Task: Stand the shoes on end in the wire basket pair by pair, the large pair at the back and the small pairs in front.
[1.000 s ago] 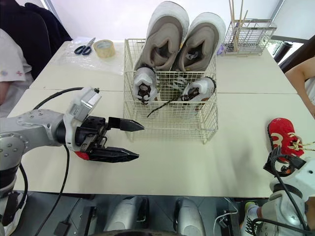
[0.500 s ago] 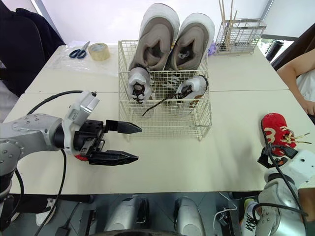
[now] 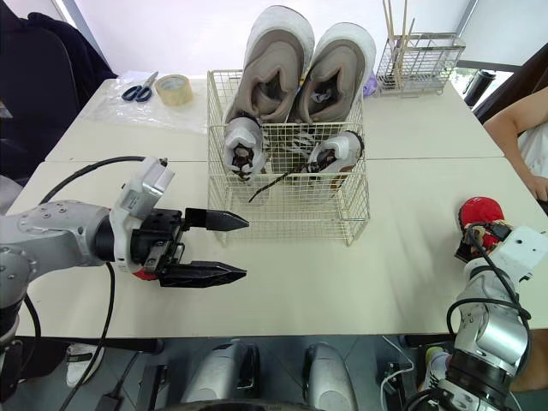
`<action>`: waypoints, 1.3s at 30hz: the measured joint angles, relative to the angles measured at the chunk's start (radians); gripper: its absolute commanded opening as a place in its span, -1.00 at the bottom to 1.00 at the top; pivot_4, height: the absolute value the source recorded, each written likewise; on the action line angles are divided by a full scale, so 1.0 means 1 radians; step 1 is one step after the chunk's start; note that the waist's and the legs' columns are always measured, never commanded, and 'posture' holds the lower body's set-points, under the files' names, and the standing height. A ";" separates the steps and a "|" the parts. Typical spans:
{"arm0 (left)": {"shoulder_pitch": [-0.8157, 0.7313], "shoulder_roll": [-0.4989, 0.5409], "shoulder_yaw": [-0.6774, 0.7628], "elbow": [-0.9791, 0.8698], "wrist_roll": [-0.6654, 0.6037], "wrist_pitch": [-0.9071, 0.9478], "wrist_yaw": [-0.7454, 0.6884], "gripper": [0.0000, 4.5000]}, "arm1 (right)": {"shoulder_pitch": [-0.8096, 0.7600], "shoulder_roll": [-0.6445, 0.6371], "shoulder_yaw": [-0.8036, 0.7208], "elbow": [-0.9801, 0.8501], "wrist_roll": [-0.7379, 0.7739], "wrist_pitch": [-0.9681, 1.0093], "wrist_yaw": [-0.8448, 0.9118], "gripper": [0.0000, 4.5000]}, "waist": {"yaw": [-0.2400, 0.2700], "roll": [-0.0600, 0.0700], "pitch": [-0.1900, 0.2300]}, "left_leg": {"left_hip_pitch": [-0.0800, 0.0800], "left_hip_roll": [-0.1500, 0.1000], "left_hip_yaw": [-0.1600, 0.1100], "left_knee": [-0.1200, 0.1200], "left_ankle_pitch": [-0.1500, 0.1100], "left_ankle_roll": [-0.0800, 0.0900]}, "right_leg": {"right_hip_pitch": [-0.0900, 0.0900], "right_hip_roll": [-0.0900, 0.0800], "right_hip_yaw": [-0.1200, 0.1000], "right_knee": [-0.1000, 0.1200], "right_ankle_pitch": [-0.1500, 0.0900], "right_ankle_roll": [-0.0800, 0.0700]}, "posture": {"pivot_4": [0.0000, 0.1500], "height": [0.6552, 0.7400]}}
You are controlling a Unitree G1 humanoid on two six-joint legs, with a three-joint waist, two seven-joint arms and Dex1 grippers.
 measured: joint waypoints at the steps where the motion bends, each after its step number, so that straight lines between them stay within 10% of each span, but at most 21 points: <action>1: 0.002 0.000 0.006 -0.002 -0.006 0.000 0.009 1.00 | 0.000 -0.001 0.001 0.000 0.000 0.000 0.000 -0.03 | 0.000 0.000 0.000 | 0.000 0.000 0.000 0.000 0.000 0.000 | 0.000 0.000 0.000 0.000 0.000 0.000 | 1.00 0.93; 3: 0.003 0.002 0.014 -0.012 -0.011 0.000 0.025 1.00 | 0.001 0.000 0.006 -0.003 -0.001 -0.001 0.000 -0.38 | 0.000 -0.001 0.000 | 0.001 0.000 0.000 0.000 0.000 0.000 | 0.001 0.000 0.000 0.000 0.000 0.000 | 1.00 0.93; 12: 0.015 0.021 0.076 0.012 -0.090 -0.007 0.072 1.00 | -0.034 -0.043 0.077 -0.094 -0.037 -0.122 0.037 -0.38 | -0.008 0.009 0.005 | 0.001 0.000 0.004 0.000 0.000 0.000 | -0.003 0.000 0.004 0.002 0.000 0.000 | 1.00 0.93; 19: -0.037 0.047 0.150 0.086 -0.160 -0.011 0.120 1.00 | -0.616 -0.427 0.170 0.030 -0.087 -0.363 0.184 -0.38 | -0.023 0.009 0.012 | 0.001 0.000 0.007 -0.002 0.000 -0.001 | -0.008 0.001 0.008 0.010 -0.002 0.004 | 1.00 0.93; 30: 0.171 0.170 0.458 0.088 -0.328 -0.022 0.257 1.00 | -1.253 -0.400 0.493 0.393 0.150 -0.528 1.011 -0.38 | -0.030 -0.003 0.023 | 0.000 0.001 0.010 -0.001 0.000 0.000 | -0.011 -0.003 0.009 0.011 -0.002 0.003 | 1.00 0.93; 39: 0.270 0.243 0.853 0.152 -0.563 -0.069 0.378 1.00 | -1.303 -0.313 0.643 0.478 0.253 -0.475 1.548 -0.38 | -0.026 -0.007 0.024 | -0.003 -0.001 0.010 0.001 -0.003 0.002 | -0.013 -0.008 0.007 0.011 -0.002 0.003 | 1.00 0.93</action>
